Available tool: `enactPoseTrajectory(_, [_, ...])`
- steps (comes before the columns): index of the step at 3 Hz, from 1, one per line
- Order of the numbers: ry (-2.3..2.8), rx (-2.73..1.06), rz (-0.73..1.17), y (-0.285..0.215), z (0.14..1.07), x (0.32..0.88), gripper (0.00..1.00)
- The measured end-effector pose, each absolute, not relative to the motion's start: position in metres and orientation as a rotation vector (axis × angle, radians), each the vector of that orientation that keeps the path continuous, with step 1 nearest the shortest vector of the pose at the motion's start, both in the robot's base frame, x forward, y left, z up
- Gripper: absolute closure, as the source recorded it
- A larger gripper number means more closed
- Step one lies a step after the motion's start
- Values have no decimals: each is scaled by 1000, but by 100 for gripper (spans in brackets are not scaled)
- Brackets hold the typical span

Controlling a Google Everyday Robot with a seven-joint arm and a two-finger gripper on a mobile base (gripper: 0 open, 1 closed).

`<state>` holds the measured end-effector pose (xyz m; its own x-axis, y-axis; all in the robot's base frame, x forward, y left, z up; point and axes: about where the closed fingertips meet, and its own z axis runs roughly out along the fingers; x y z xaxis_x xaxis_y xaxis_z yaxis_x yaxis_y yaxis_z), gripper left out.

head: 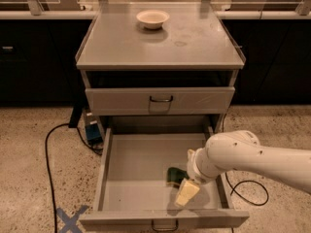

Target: Pick sponge from middle drawer and place on counter

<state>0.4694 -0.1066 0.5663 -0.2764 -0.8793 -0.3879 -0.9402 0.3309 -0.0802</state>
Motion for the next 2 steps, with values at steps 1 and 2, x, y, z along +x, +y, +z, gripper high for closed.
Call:
enactPoseTrajectory(1, [2224,-1575,298,-80,530,492,0])
enactPoseTrajectory(2, [2228,-1469,405,-66,494,514,0])
